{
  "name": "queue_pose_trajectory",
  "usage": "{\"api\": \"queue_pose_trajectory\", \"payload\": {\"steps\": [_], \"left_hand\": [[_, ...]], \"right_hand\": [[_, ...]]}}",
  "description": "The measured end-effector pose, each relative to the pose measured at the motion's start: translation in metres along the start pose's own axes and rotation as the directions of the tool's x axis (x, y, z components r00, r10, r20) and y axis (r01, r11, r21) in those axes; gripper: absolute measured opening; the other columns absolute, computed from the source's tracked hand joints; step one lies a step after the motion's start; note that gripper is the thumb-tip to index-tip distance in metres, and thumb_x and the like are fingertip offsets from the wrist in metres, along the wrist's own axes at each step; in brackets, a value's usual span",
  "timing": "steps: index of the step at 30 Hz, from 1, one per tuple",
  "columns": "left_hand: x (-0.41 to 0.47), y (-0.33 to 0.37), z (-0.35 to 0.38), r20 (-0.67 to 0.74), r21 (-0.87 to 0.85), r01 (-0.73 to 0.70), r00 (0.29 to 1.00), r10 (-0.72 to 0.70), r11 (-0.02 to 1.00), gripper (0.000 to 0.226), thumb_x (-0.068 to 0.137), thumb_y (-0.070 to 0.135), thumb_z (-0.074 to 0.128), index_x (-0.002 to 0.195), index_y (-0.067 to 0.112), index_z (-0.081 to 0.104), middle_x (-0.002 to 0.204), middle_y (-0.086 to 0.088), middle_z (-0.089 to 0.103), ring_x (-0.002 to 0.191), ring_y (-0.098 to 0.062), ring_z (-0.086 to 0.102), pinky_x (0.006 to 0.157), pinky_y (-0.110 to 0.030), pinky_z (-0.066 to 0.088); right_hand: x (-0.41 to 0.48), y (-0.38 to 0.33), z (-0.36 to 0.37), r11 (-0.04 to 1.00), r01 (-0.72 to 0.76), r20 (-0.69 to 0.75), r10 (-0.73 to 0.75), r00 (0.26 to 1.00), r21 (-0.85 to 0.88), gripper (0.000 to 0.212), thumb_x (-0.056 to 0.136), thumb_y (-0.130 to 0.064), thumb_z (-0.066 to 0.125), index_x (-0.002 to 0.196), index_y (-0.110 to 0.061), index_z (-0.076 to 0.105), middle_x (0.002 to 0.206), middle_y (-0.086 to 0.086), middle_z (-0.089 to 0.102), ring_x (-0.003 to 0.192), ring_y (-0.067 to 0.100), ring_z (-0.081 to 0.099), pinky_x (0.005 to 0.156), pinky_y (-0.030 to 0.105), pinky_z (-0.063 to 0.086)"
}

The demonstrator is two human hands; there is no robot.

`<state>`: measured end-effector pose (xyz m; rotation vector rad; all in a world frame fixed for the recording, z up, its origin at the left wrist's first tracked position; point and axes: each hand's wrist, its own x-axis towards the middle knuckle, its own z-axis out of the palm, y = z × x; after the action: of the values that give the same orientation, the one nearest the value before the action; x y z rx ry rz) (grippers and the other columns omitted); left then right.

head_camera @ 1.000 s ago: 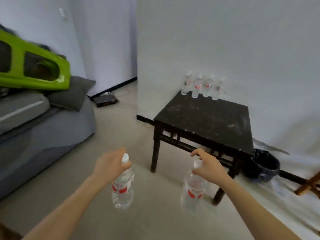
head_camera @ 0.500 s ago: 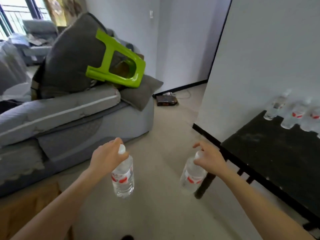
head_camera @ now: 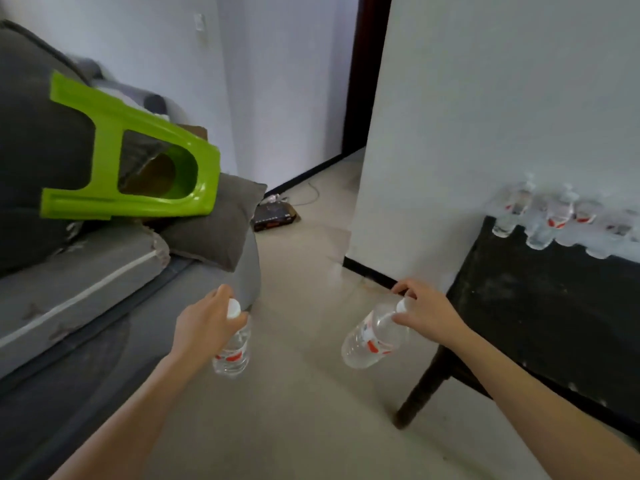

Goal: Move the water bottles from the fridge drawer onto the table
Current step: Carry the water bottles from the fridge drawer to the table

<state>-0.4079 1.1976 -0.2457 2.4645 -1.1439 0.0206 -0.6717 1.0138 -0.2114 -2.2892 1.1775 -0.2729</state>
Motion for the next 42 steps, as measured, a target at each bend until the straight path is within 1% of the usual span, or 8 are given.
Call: {"api": "queue_pose_trajectory", "payload": {"steps": [8,13,18,24,28,33,37,42], "left_hand": [[0.149,0.059,0.060,0.139,-0.164,-0.054,0.987,0.077,0.985,0.024,0.082,0.035,0.061,0.085,0.018,0.044,0.095,-0.010,0.061,0.089,-0.031,0.056,0.067,-0.030,0.035],[0.233,0.111,0.082,0.132,-0.178,-0.095,0.984,0.119,0.979,0.030,0.083,0.035,0.060,0.071,0.024,0.035,0.080,-0.001,0.049,0.081,-0.026,0.051,0.067,-0.029,0.032],[0.310,0.150,0.107,0.099,-0.189,-0.145,0.981,0.166,0.971,0.024,0.084,0.036,0.060,0.088,0.018,0.045,0.090,-0.002,0.057,0.089,-0.026,0.056,0.072,-0.030,0.037],[0.413,0.218,0.172,0.130,-0.196,-0.320,0.928,0.348,0.927,0.024,0.085,0.036,0.060,0.089,0.020,0.043,0.088,0.001,0.053,0.085,-0.022,0.054,0.073,-0.029,0.038],[0.479,0.284,0.218,0.202,-0.230,-0.435,0.854,0.480,0.871,0.025,0.084,0.038,0.060,0.087,0.020,0.043,0.085,0.003,0.050,0.083,-0.022,0.053,0.069,-0.028,0.033],[0.546,0.403,0.262,0.212,-0.302,-0.625,0.692,0.690,0.720,0.025,0.085,0.039,0.056,0.088,0.019,0.042,0.091,-0.001,0.056,0.087,-0.027,0.057,0.070,-0.030,0.038],[0.551,0.488,0.296,0.211,-0.370,-0.752,0.503,0.838,0.545,0.023,0.089,0.037,0.051,0.090,0.017,0.039,0.097,-0.004,0.057,0.085,-0.029,0.059,0.071,-0.034,0.043],[0.524,0.581,0.343,0.304,-0.508,-0.739,0.326,0.895,0.442,0.028,0.084,0.040,0.059,0.082,0.018,0.042,0.081,0.001,0.054,0.073,-0.020,0.052,0.062,-0.029,0.034]], "right_hand": [[0.122,0.035,-0.027,0.995,-0.047,0.007,0.048,0.999,-0.088,0.042,0.074,-0.013,0.070,0.112,-0.018,0.053,0.100,-0.007,0.049,0.088,0.015,0.054,0.074,0.025,0.044],[0.208,0.066,-0.060,0.995,-0.068,-0.007,0.068,0.998,-0.079,0.038,0.072,-0.014,0.070,0.102,-0.026,0.049,0.101,-0.002,0.053,0.089,0.019,0.056,0.076,0.030,0.048],[0.268,0.095,-0.085,0.995,-0.103,-0.126,0.101,0.987,-0.013,0.039,0.073,-0.014,0.068,0.099,-0.028,0.042,0.099,0.000,0.051,0.086,0.019,0.053,0.076,0.031,0.047],[0.335,0.147,-0.122,0.968,-0.224,-0.218,0.243,0.945,0.109,0.044,0.072,-0.014,0.070,0.102,-0.026,0.040,0.089,-0.008,0.046,0.080,0.014,0.052,0.066,0.022,0.042],[0.368,0.182,-0.146,0.942,-0.335,-0.232,0.329,0.915,0.016,0.044,0.070,-0.019,0.071,0.102,-0.027,0.041,0.084,-0.006,0.052,0.079,0.018,0.057,0.073,0.031,0.049],[0.383,0.221,-0.191,0.839,-0.536,-0.317,0.534,0.784,0.089,0.040,0.075,-0.020,0.069,0.105,-0.027,0.043,0.085,-0.008,0.054,0.079,0.011,0.058,0.070,0.025,0.049],[0.359,0.255,-0.212,0.701,-0.642,-0.423,0.707,0.567,0.312,0.039,0.076,-0.015,0.068,0.104,-0.027,0.043,0.087,-0.006,0.055,0.076,0.010,0.058,0.063,0.022,0.050],[0.322,0.301,-0.228,0.599,-0.663,-0.519,0.779,0.353,0.450,0.042,0.076,-0.014,0.070,0.102,-0.029,0.041,0.086,-0.007,0.053,0.077,0.010,0.058,0.063,0.020,0.050]]}}
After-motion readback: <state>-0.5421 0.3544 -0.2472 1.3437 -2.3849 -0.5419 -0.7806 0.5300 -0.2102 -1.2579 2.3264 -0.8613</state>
